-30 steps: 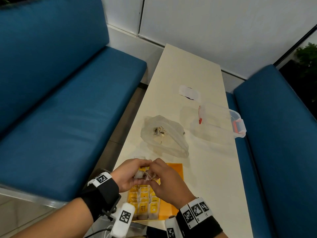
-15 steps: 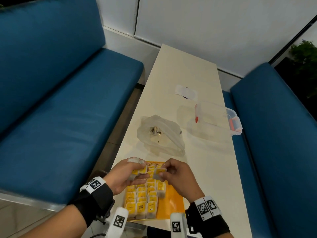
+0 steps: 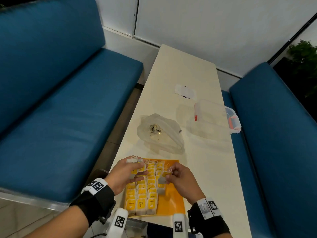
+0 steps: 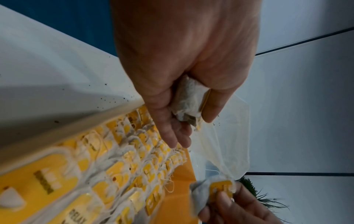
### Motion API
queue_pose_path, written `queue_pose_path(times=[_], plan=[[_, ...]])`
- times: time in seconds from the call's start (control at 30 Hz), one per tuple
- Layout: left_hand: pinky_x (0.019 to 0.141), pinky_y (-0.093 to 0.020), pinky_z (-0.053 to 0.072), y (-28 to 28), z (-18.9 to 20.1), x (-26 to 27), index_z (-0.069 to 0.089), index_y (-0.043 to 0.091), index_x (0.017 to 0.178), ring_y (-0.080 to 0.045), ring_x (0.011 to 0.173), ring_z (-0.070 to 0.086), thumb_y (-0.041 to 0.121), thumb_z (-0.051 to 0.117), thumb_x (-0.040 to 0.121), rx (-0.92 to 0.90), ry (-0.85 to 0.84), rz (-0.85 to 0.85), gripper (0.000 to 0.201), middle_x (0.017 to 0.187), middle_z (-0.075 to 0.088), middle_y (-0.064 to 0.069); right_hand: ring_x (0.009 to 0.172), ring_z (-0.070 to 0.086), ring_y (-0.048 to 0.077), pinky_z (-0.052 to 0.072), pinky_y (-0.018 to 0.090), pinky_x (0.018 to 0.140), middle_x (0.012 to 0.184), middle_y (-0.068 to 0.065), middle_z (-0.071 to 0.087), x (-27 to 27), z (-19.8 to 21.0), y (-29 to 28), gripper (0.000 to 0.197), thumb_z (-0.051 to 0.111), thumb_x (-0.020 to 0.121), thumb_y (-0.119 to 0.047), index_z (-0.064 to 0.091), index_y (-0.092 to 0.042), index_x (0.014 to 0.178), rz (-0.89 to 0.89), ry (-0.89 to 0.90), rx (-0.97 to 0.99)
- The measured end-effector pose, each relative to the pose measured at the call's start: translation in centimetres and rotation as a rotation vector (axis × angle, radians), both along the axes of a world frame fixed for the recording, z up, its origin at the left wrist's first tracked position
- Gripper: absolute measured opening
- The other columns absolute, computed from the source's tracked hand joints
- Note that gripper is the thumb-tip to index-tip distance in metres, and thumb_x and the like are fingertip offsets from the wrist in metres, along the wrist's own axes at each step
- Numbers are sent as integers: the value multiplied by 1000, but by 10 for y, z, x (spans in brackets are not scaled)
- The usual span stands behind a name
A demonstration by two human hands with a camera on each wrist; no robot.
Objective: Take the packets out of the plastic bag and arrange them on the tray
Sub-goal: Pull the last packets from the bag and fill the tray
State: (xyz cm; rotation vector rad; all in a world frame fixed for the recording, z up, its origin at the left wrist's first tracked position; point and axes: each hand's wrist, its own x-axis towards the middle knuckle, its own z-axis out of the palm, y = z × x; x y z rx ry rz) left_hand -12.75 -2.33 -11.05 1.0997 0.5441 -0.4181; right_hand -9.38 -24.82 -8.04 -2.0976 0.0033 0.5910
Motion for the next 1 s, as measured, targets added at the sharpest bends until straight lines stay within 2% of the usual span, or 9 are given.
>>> queue_pose_path(times=[0.07, 0.17, 0.3, 0.5, 0.57, 0.63, 0.77, 0.83, 1.0], plan=[[96, -49, 58, -1, -1, 0, 68, 3, 118, -31, 100, 76, 12, 67, 96, 5, -10, 5, 23, 112, 75, -19, 68, 66, 18, 52, 35, 70, 70, 3, 63, -2, -7, -1, 18, 62, 88, -4, 54, -18, 83, 84, -7, -170], [94, -48, 58, -2, -2, -1, 68, 3, 118, -30, 99, 76, 12, 68, 96, 9, -21, 15, 24, 112, 75, -18, 76, 64, 19, 47, 26, 62, 76, -4, 60, -6, -16, 1, 18, 61, 89, -13, 52, -26, 82, 184, 3, -390], [96, -50, 58, -3, -6, -1, 66, 2, 119, -31, 100, 76, 12, 68, 96, 15, -24, 26, 26, 111, 75, -18, 85, 53, 16, 35, 17, 56, 96, -2, 56, -9, -24, 9, 14, 54, 91, -9, 50, -21, 92, 276, 5, -557], [98, -52, 57, -3, -7, -2, 66, 1, 119, -33, 101, 75, 11, 69, 95, 10, -24, 34, 26, 113, 74, -20, 111, 59, 27, 43, 24, 81, 124, 12, 62, -12, -30, 21, 13, 48, 93, -3, 53, -14, 96, 341, 70, -650], [96, -50, 58, -2, -8, -3, 66, 2, 120, -32, 101, 75, 12, 69, 95, 9, -24, 33, 27, 113, 75, -19, 117, 58, 28, 44, 25, 85, 126, 14, 61, -14, -31, 22, 17, 46, 93, -3, 50, -18, 87, 322, 67, -642], [95, -48, 58, -2, -8, -3, 66, 2, 121, -31, 102, 75, 12, 70, 95, 3, -22, 29, 28, 114, 74, -19, 116, 58, 29, 45, 26, 85, 125, 14, 61, -16, -34, 22, 22, 46, 93, -3, 44, -21, 81, 289, 57, -629], [98, -50, 57, -1, -8, -3, 66, 1, 121, -32, 103, 75, 13, 70, 94, -8, -25, 20, 29, 115, 74, -20, 102, 59, 25, 41, 22, 75, 122, 12, 61, -21, -37, 23, 17, 47, 90, -2, 49, -15, 101, 220, 64, -585], [100, -51, 55, -2, -8, -4, 65, 1, 122, -32, 103, 75, 13, 70, 95, -4, -25, 17, 30, 114, 74, -20, 91, 53, 20, 40, 22, 72, 116, 10, 61, -23, -38, 24, 17, 48, 90, -2, 47, -16, 99, 190, 68, -554], [101, -50, 55, -2, -5, -3, 65, 1, 121, -32, 104, 74, 13, 69, 95, -1, -33, -6, 28, 111, 75, -19, 86, 54, 18, 48, 27, 72, 99, 5, 56, -21, -45, 24, 17, 50, 87, 0, 46, -14, 96, 101, 41, -521]])
